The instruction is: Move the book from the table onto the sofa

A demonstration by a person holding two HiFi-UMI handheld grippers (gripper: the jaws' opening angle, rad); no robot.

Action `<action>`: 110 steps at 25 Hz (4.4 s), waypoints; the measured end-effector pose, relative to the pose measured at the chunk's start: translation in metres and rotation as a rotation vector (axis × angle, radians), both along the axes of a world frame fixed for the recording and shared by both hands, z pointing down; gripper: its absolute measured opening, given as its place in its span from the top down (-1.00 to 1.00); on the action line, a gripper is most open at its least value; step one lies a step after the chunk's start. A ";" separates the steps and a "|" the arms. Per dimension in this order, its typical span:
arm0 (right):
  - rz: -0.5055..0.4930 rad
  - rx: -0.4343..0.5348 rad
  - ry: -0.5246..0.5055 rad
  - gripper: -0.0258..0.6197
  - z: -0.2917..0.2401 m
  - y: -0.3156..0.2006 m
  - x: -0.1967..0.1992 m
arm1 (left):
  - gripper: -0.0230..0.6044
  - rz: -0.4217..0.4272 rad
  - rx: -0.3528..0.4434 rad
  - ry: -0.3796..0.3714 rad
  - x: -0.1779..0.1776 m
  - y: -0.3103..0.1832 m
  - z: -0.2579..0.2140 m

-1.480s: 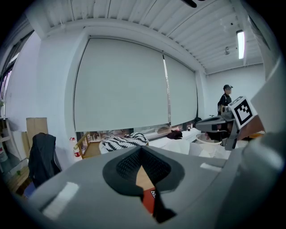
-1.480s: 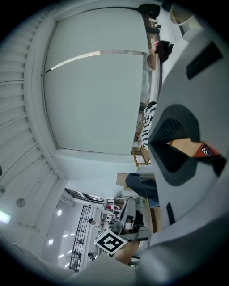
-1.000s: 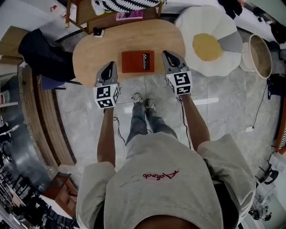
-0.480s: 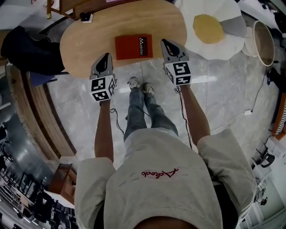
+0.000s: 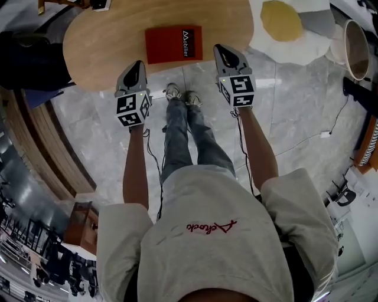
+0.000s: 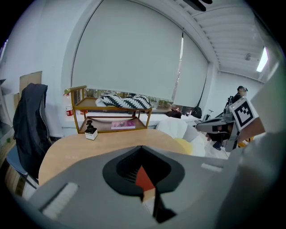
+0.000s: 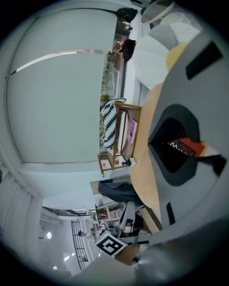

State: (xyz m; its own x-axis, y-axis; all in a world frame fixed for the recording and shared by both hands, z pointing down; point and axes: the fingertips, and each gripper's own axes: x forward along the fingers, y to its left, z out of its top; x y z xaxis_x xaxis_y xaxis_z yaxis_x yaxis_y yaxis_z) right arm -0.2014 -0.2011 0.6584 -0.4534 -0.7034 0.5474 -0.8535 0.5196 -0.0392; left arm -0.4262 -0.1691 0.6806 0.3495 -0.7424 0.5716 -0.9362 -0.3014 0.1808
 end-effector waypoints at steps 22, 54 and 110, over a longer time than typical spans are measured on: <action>0.040 -0.192 0.033 0.89 0.121 0.046 0.005 | 0.90 0.016 -0.168 0.023 -0.004 0.030 0.123; 0.129 -0.452 -0.157 0.17 0.258 -0.025 -0.024 | -0.13 0.038 -0.426 0.182 0.016 -0.034 0.247; 0.104 -0.206 -0.292 0.11 0.099 -0.044 -0.037 | -0.24 -0.053 -0.136 0.177 0.020 -0.062 0.092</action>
State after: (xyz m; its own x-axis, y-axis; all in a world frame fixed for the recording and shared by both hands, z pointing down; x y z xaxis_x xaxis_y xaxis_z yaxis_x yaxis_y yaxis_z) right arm -0.2381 -0.2454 0.7572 -0.5432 -0.6423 0.5407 -0.8387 0.3865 -0.3835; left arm -0.4063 -0.2315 0.7724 0.4161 -0.6822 0.6012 -0.9000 -0.2146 0.3794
